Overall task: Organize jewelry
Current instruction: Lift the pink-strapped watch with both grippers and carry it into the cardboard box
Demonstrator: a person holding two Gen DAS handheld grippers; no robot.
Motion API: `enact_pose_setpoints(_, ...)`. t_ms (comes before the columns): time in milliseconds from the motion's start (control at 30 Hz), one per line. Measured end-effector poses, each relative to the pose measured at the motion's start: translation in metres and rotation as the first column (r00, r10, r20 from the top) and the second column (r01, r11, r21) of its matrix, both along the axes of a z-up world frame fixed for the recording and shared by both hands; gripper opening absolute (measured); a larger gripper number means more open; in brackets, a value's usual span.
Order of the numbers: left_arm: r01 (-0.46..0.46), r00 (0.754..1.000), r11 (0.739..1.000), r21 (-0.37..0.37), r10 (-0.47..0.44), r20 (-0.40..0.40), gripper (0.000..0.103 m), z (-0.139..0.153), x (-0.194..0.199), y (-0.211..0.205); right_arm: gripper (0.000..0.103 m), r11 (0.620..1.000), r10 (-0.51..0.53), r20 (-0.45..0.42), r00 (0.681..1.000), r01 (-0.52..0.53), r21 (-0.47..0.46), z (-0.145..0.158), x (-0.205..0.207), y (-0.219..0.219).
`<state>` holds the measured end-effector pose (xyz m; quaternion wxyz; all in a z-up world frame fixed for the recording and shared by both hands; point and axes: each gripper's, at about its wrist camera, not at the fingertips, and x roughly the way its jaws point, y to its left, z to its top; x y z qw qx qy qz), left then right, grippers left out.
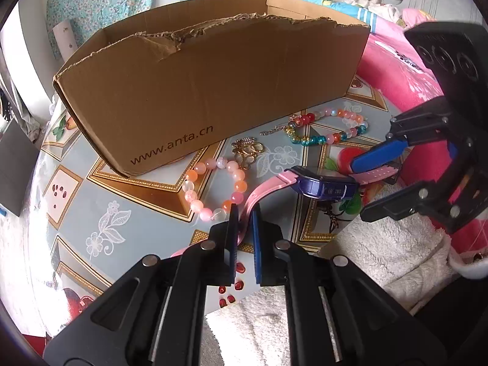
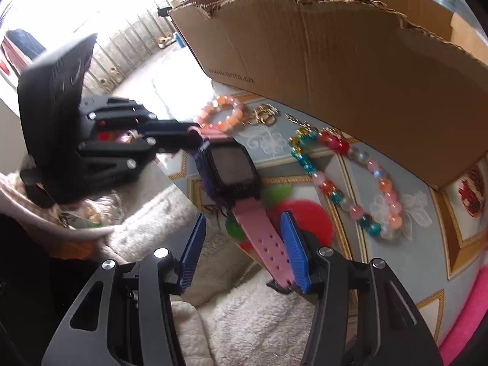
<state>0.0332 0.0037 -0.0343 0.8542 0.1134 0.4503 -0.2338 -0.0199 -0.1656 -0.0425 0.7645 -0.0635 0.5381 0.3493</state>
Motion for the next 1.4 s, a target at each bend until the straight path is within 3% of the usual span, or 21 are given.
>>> enact_pose_setpoints(200,-0.001,1.000,1.000,0.000,0.001,-0.004,0.007,-0.001,0.000,0.000,0.050,0.992,0.011,0.175,0.985,0.011,-0.124,-0.001,-0.027,0.006)
enact_pose_setpoints(367,-0.005,1.000,1.000,0.008,0.005,0.005,0.007,-0.002,0.001,-0.003,0.030,0.987,0.006,0.233,0.972,0.032,-0.158,-0.004,-0.035,0.008)
enact_pose_setpoints(433,-0.011,1.000,1.000,0.013,0.010,0.015,0.006,-0.003,0.001,-0.005,0.012,0.985,-0.028,0.248,0.968,0.069,-0.155,-0.001,-0.035,0.008)
enact_pose_setpoints(600,-0.023,0.998,1.000,-0.008,0.023,0.055,0.003,0.002,-0.004,-0.005,0.006,0.985,-0.100,0.269,0.958,0.133,-0.108,0.015,-0.033,-0.004)
enact_pose_setpoints(800,-0.013,0.990,0.998,-0.055,0.021,0.142,0.002,0.045,-0.020,-0.002,0.005,0.985,-0.114,0.353,0.929,0.151,-0.080,0.064,-0.037,-0.011)
enact_pose_setpoints(967,0.008,0.964,0.995,-0.096,0.018,0.266,0.002,0.111,-0.010,0.005,0.005,0.990,-0.119,0.426,0.897,0.138,-0.015,0.122,-0.009,-0.015)
enact_pose_setpoints(1033,0.001,0.964,0.993,-0.118,0.030,0.265,0.002,0.134,0.012,0.007,0.005,0.992,-0.123,0.384,0.915,0.120,0.033,0.135,0.019,-0.014)
enact_pose_setpoints(1167,-0.033,0.992,0.990,-0.137,0.049,0.113,0.002,0.147,0.085,0.012,0.005,0.993,-0.114,0.204,0.972,0.107,0.044,0.142,0.102,-0.021)
enact_pose_setpoints(1267,-0.064,0.997,0.994,-0.091,0.058,-0.058,0.002,0.128,0.149,0.005,0.005,0.992,-0.123,0.003,0.992,0.123,0.013,0.119,0.166,-0.023)
enact_pose_setpoints(1400,-0.092,0.961,0.996,-0.007,0.087,-0.261,0.002,0.085,0.220,-0.008,0.005,0.986,-0.158,-0.133,0.978,0.150,-0.070,0.080,0.222,-0.023)
